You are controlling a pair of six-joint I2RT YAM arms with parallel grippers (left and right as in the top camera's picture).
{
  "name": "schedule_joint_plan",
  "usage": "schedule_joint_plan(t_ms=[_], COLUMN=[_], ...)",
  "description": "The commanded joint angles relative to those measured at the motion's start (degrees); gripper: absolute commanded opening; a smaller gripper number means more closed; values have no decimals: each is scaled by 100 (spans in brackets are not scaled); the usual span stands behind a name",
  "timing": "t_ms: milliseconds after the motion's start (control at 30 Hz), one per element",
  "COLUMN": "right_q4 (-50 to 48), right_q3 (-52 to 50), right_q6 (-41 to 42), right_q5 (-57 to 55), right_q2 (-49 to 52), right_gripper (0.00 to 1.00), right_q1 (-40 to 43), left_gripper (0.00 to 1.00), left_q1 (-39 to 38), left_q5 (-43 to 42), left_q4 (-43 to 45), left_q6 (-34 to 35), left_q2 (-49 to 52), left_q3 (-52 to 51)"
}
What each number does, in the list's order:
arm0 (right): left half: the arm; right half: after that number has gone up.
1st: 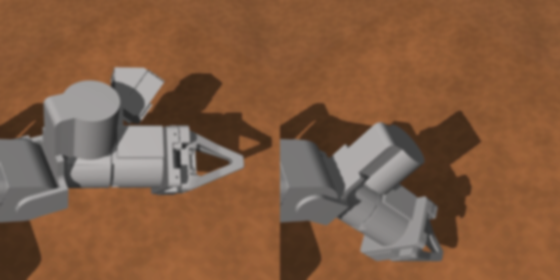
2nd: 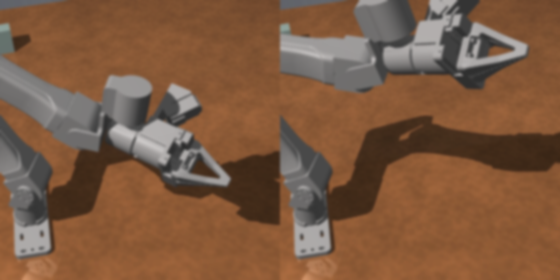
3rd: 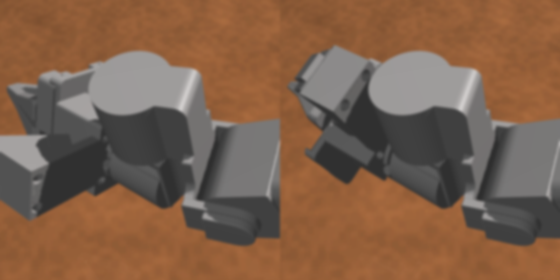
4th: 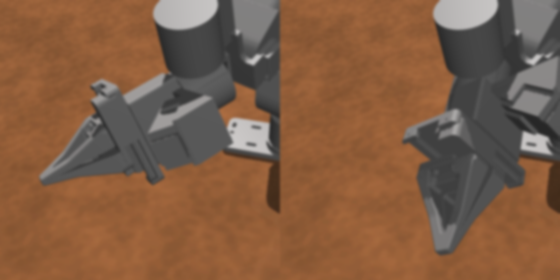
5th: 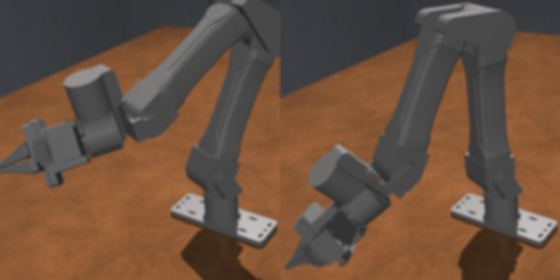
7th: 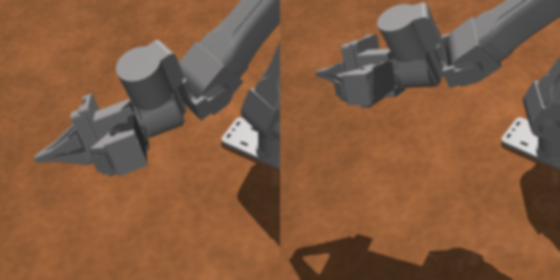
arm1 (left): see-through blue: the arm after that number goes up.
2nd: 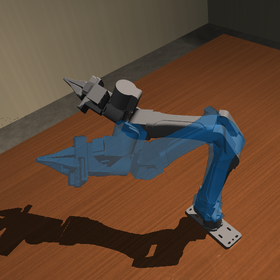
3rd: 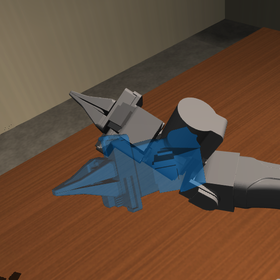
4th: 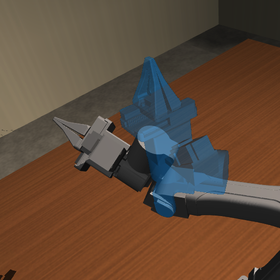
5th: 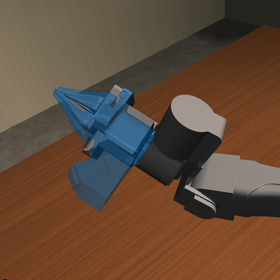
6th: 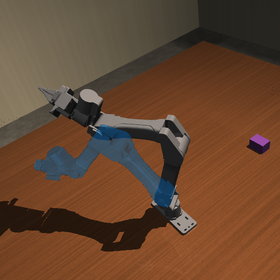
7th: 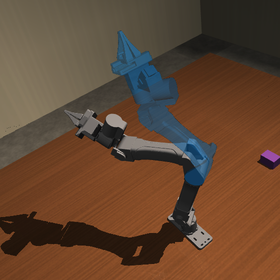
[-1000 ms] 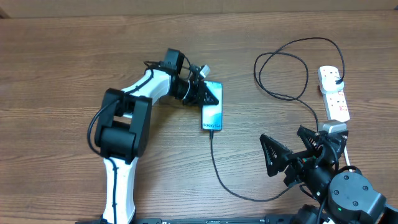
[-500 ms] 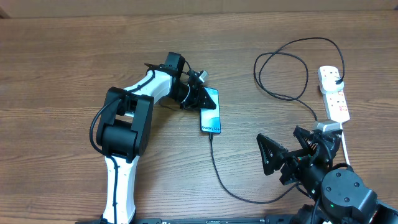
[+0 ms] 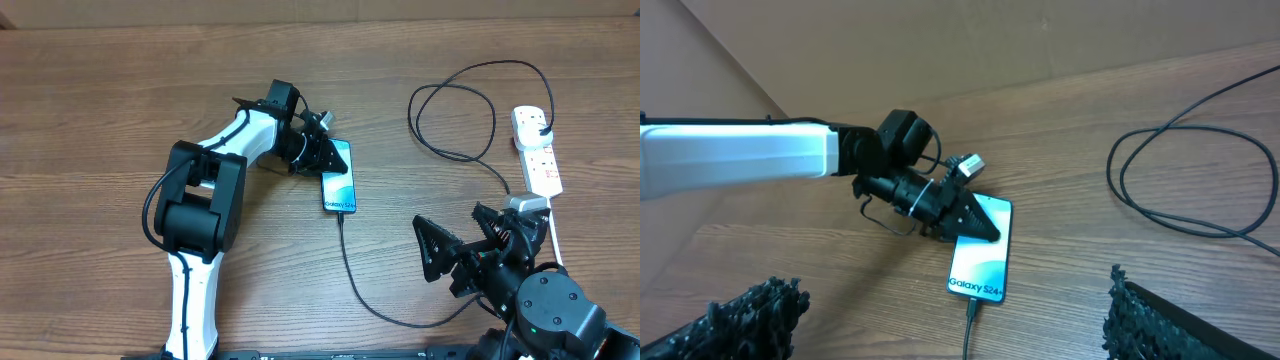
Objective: Plug charger to phone and switch on socket
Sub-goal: 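Open the left gripper to release the phone on the table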
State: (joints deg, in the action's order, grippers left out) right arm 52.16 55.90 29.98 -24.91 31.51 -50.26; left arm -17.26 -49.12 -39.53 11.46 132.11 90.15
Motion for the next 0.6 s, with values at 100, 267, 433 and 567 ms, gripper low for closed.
schedule_joint_plan(t_ms=[100, 267, 433, 567], right_q4=[-22, -4, 0, -17], right_q3=[-24, -24, -26, -26], right_q6=[26, 26, 26, 26], right_q5=[-101, -101, -101, -101], right_q2=[7, 7, 7, 7], right_gripper=[100, 100, 100, 100], right_q1=[13, 13, 13, 13], left_gripper=[29, 33, 33, 33], left_q1=[-31, -162, -260, -264], left_q5=[1226, 1211, 1991, 2365], left_q4=[-94, -140, -411, -415], left_q6=[232, -195, -142, 313], left_q2=[107, 107, 107, 107], left_q3=[-70, -26, 13, 13])
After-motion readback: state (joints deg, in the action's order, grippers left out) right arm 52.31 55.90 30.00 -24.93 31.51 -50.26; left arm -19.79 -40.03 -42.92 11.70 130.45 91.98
